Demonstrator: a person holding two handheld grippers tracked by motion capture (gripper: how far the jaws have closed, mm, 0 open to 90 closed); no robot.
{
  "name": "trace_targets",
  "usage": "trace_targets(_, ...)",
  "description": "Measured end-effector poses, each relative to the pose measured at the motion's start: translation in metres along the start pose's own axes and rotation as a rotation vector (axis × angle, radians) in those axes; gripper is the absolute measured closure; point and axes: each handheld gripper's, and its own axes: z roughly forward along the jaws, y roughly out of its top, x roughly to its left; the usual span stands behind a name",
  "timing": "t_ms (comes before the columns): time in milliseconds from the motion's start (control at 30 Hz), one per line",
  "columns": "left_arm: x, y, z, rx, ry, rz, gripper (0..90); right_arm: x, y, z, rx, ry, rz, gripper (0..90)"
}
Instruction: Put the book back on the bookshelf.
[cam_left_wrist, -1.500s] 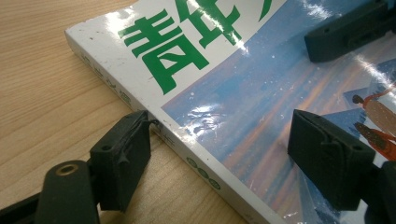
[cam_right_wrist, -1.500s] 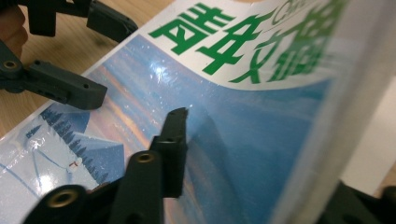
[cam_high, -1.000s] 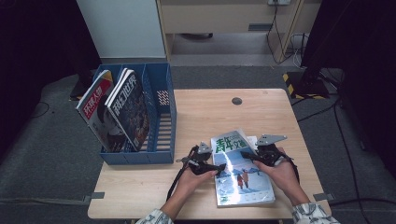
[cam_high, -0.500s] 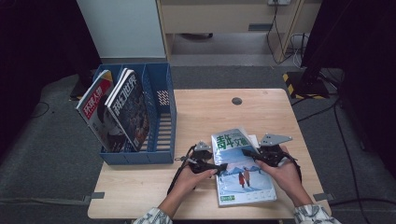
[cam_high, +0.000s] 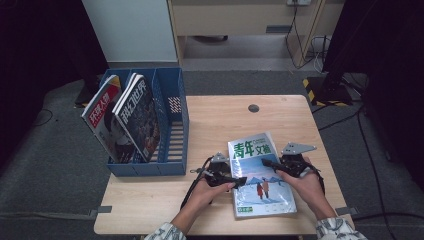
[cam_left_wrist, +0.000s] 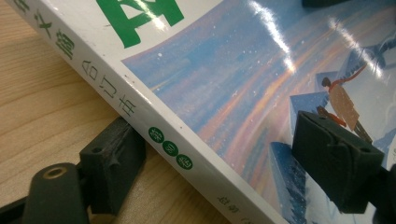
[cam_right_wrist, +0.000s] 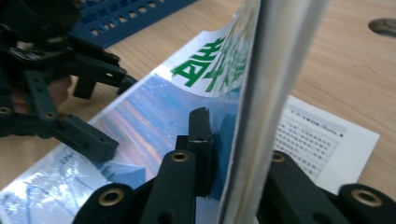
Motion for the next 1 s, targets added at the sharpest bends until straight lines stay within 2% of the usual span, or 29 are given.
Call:
trace_targets(33, -0.001, 0.0, 0.0, -0.001, 0.005, -0.003, 17.4, -0.001, -0.001, 0.001, 0.008, -0.003, 0.01, 78.9)
trace_targets(100, -0.002, 0.0, 0.001, -0.003, 0.019, 0.004, 18.8, -0.005, -0.005, 0.005, 0.041, -0.029, 0.02, 69.7)
trace_targets(200, -0.003, 0.0, 0.001, -0.003, 0.046, 0.019, 22.1, -0.008, -0.011, 0.016, 0.12, -0.074, 0.015, 49.2)
trace_targets(233, -0.004, 0.0, 0.001, 0.003, 0.052, 0.028, 22.8, -0.008, -0.013, 0.019, 0.144, -0.09, 0.018, 45.0)
trace_targets(300, -0.005, 0.001, 0.002, 0.002, 0.058, 0.03, 23.2, -0.011, -0.016, 0.023, 0.163, -0.106, 0.032, 37.4)
trace_targets(400, -0.005, 0.001, 0.002, 0.003, 0.06, 0.031, 23.3, -0.015, -0.019, 0.025, 0.182, -0.109, 0.074, 20.1)
trace_targets(433, -0.005, 0.001, 0.002, 0.003, 0.061, 0.031, 23.4, -0.015, -0.021, 0.025, 0.178, -0.138, 0.075, 12.1)
trace_targets(500, -0.005, 0.001, 0.002, 0.002, 0.063, 0.031, 23.4, -0.019, -0.023, 0.023, 0.212, -0.193, 0.065, 3.7)
trace_targets(633, -0.005, 0.001, 0.002, 0.005, 0.066, 0.037, 23.4, -0.028, -0.029, 0.009, 0.217, -0.207, 0.144, 3.8)
trace_targets(733, -0.005, 0.001, 0.002, 0.005, 0.066, 0.037, 23.5, -0.028, -0.037, 0.003, 0.242, -0.13, 0.156, 6.0)
trace_targets(767, -0.005, 0.001, 0.002, 0.001, 0.065, 0.032, 23.7, -0.027, -0.038, 0.003, 0.242, -0.111, 0.182, 7.8)
trace_targets(833, -0.004, 0.001, 0.001, -0.006, 0.068, 0.008, 25.7, -0.027, -0.039, 0.003, 0.235, -0.092, 0.176, 11.6)
trace_targets(900, 0.0, 0.001, 0.001, -0.016, 0.057, -0.01, 30.4, -0.026, -0.039, 0.005, 0.225, -0.065, 0.196, 13.5)
trace_targets(1000, 0.001, 0.007, 0.002, 0.014, 0.045, -0.021, 31.7, -0.026, -0.04, 0.005, 0.223, -0.062, 0.202, 13.8)
